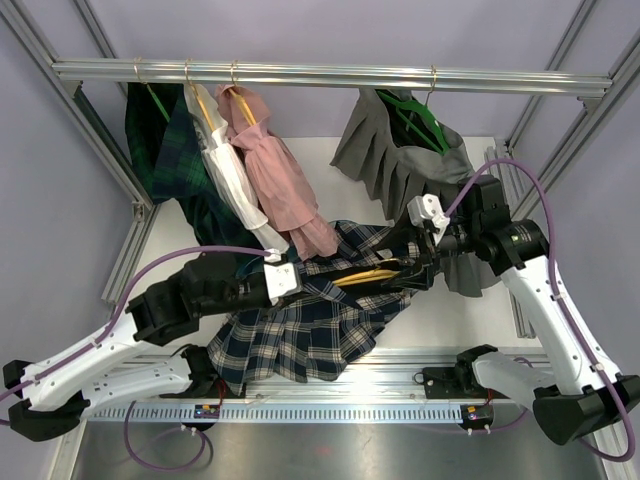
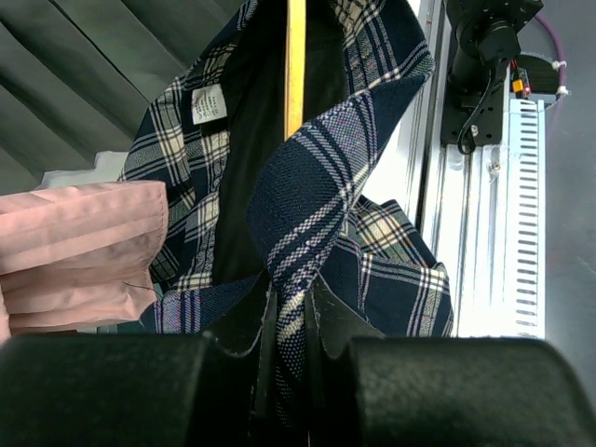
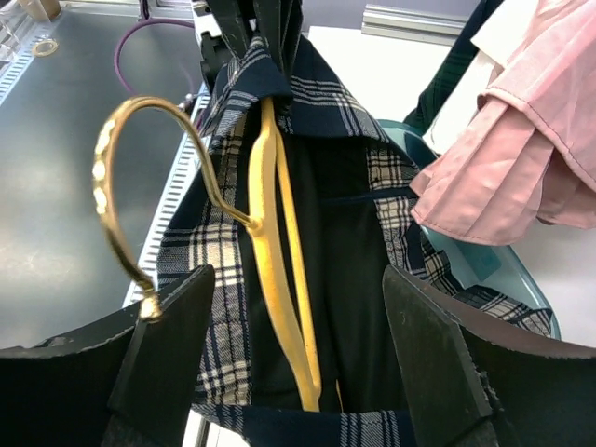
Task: Remove the skirt from the hanger
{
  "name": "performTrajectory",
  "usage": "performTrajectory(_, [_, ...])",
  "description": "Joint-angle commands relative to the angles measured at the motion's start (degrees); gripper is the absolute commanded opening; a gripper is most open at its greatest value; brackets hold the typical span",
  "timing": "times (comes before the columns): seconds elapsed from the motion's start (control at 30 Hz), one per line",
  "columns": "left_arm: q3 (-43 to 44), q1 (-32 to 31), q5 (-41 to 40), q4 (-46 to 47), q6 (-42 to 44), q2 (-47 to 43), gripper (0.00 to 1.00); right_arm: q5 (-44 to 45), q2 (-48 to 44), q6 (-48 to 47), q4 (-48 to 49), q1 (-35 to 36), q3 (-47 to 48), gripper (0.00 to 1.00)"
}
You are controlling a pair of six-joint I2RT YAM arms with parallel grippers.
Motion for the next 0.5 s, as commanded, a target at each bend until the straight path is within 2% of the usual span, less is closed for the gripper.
performTrajectory(0.0, [2.73,-0.24,1.19,9.44,-0.61,-0.51,0.00,-1.02,-1.51,-1.62,-0.43,0.59,0.12,0.79])
performTrajectory(0.2, [1.33,-0.24,1.89,13.47,-2.28,-1.12,0.00,3.99,-1.16,3.65,5.52,2.61,-2.34,0.67])
performTrajectory(0.23, [1.15,-0.16,1.97,14.70,-2.81,-1.21,0.00,4.17,-0.90,3.56,5.88,3.14,-2.34,0.61])
performTrajectory(0.3, [0.45,-0.24,2.06,16.54,-3.51,-1.04,0.00,4.09,-0.28,3.21,5.89,3.49,-1.99,0.54])
performTrajectory(0.33, [-0.33,-0.24,1.98,17.25,-4.30,-0.95,0.00,4.00,-0.10,1.82,5.45,3.76,-1.73,0.45])
performTrajectory(0.43, [-1.83,-0.16,1.19,20.49,-5.97,-1.21,0.00,3.65,0.16,-1.44,2.12,4.02,-0.94,0.29])
performTrajectory(0.47, [-2.36,-0.24,0.66,21.29,-6.50,-1.21,0.00,3.65,0.07,-2.58,1.15,4.02,-0.67,0.14])
